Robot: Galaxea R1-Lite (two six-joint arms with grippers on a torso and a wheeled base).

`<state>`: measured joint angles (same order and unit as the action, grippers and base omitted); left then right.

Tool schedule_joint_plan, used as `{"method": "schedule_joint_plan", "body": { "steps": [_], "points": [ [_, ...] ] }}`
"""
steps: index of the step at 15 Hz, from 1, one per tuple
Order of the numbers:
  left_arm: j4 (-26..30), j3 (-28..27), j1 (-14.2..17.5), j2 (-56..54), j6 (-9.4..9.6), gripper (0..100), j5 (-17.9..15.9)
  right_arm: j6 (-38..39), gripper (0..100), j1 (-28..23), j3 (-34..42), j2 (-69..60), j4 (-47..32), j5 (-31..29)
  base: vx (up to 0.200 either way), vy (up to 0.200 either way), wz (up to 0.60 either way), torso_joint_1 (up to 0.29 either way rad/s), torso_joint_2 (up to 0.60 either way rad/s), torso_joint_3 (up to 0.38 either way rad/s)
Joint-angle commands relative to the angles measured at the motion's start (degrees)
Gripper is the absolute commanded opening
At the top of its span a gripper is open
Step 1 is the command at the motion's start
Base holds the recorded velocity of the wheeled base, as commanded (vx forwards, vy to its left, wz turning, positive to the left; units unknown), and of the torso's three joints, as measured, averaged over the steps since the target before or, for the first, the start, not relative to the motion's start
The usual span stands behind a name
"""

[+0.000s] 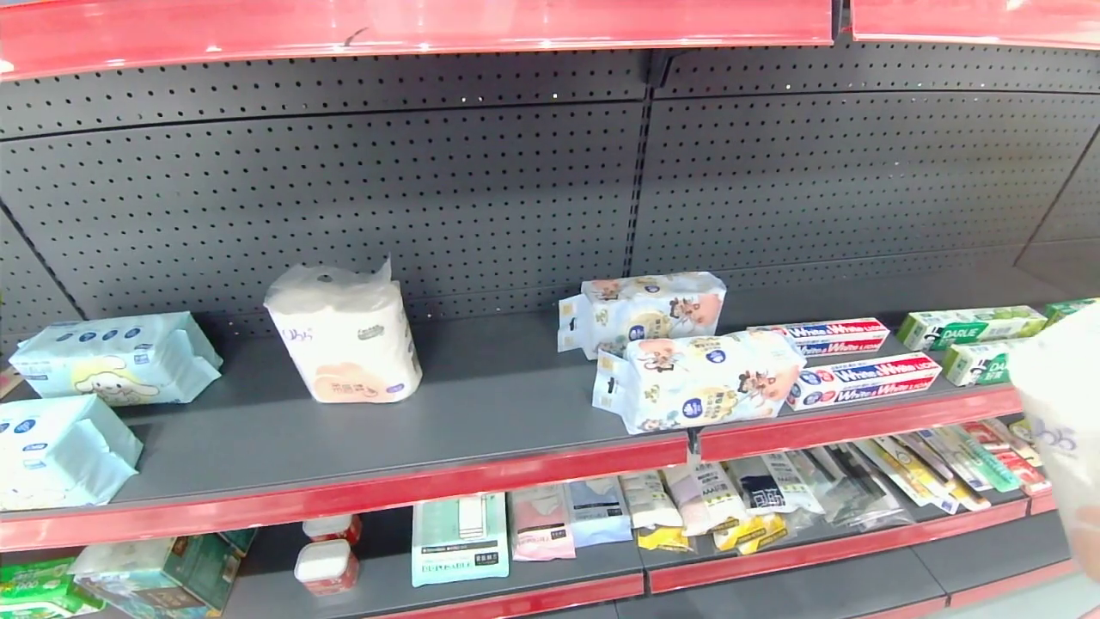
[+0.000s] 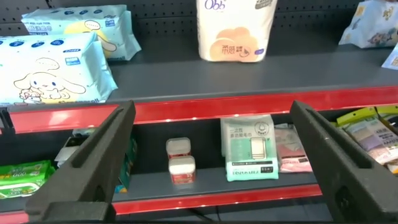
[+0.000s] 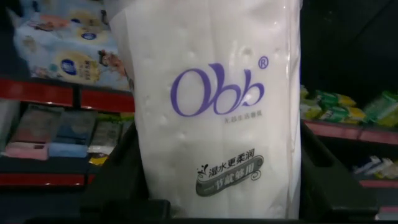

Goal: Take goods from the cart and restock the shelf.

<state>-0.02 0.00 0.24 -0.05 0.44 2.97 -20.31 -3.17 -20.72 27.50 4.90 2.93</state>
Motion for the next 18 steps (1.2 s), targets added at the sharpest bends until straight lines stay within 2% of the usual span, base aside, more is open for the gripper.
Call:
{"method": "schedule_joint_plan", "body": {
  "steps": [1,3,6,7,8,11,12,13,14,15,17,18],
  "points": [
    [-0.06,0.0,0.02,0.05,0.0,100,0.1,2.47,0,3.87,0.95,-1.22,0.11,4.46,0.0,0.0,0.0,0.0,0.0,0.0],
    [-0.06,0.0,0.02,0.05,0.0,100,0.01,5.28,0,8.36,1.39,-1.22,-0.07,9.82,0.0,0.0,0.0,0.0,0.0,0.0],
    [-0.06,0.0,0.02,0.05,0.09,100,0.1,6.86,0,8.88,2.35,2.21,-0.59,10.61,0.0,0.0,0.0,0.0,0.0,0.0],
    [-0.15,0.0,0.02,0.05,0.53,100,0.1,8.36,0,9.23,2.44,2.91,-0.59,11.4,0.0,0.0,0.0,0.0,0.0,0.0],
    [-0.15,0.0,0.02,0.05,2.2,100,-0.16,9.94,0,10.2,2.09,3.96,-0.59,12.02,0.0,0.0,0.0,0.0,0.0,0.0],
    [-0.15,0.0,0.02,0.05,2.46,100,-1.92,10.64,0,8.62,0.95,5.9,-0.51,9.47,0.0,0.0,0.0,0.0,0.0,0.0],
    [-0.15,-0.97,0.02,0.4,2.73,100,-2.1,10.64,0,8.62,0.42,7.57,0.02,9.2,0.0,0.0,0.0,0.0,0.0,0.0],
    [0.11,-7.29,0.02,5.41,2.81,100,-1.66,10.55,0,8.18,-0.11,8.45,0.11,8.68,0.0,0.0,0.0,0.0,0.0,0.0],
    [0.38,-16.17,0.11,17.98,0.44,100,-1.92,10.38,0,7.65,-1.34,8.97,0.02,7.18,0.0,0.0,0.0,0.0,0.0,0.0],
    [-3.05,-19.69,0.2,27.82,-7.82,100,-0.78,10.64,0,7.48,-1.69,9.59,0.11,6.21,0.0,0.0,0.0,0.0,0.0,0.0],
    [-5.51,-19.34,0.72,37.4,-5.8,100,2.04,10.82,0,6.51,-3.09,10.82,0.11,5.95,0.0,0.0,0.0,0.0,0.0,0.0],
    [-5.95,-19.95,1.87,44.87,-5.71,100,5.46,11.26,0,5.89,-3.89,11.43,0.11,6.04,0.0,0.0,0.0,0.0,0.0,0.0]
  ]
}}
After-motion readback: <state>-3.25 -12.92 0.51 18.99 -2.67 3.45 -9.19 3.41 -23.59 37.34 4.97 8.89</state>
